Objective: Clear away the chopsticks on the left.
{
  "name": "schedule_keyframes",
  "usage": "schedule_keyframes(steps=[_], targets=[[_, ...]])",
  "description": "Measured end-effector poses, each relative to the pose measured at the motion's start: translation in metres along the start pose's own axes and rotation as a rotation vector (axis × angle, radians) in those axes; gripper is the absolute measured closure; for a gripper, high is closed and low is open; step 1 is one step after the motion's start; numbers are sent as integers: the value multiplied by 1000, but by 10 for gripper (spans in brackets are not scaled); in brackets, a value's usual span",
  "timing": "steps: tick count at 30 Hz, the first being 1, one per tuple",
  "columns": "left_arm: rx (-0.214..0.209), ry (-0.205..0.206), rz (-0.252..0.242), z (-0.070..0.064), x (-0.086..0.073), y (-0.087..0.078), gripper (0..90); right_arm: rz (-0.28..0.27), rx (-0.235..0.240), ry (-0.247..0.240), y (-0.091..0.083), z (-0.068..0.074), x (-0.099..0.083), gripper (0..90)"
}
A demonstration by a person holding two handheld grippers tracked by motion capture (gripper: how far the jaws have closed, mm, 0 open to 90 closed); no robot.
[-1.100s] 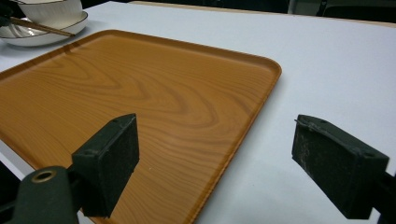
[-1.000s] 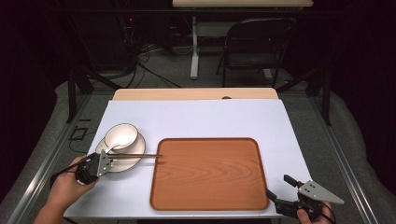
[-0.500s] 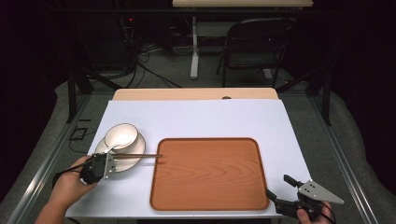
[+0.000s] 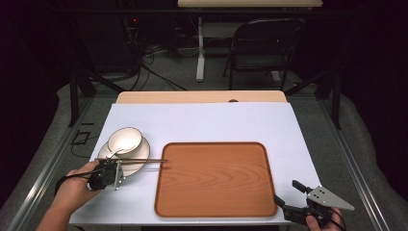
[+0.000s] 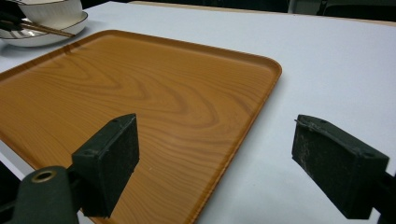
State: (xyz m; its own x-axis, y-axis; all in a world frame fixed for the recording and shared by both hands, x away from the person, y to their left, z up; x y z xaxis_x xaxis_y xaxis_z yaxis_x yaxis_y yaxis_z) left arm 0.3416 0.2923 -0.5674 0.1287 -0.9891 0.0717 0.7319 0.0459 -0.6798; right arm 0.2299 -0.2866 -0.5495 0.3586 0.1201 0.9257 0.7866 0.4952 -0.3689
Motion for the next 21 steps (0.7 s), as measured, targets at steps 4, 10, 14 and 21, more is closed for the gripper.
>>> schedule_keyframes(steps=[4,10,14,21], targets=[[13,32,7,-1,1,-1,822,0,0,1,0,0,0,141],[33,50,7,-4,0,-2,840,0,1,2,0,0,0,141],[49,69,15,-5,-1,-5,841,-1,1,0,0,0,0,141],[86,73,12,-4,0,-17,842,0,0,0,0,0,0,141]])
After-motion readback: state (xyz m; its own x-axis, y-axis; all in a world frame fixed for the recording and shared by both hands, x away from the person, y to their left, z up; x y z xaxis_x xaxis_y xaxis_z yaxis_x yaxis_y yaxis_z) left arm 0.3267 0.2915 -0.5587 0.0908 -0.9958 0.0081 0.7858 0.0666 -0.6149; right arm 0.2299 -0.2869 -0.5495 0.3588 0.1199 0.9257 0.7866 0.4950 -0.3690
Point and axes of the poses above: each handheld gripper's, and its own axes: y roughly forward along the jaws, x roughly out of its top, z roughly to its left, the point moved 4 cm from there along y, roughly forward along the jaws, and after that the axes turned 1 degree about -z, right-handed, at the moved point
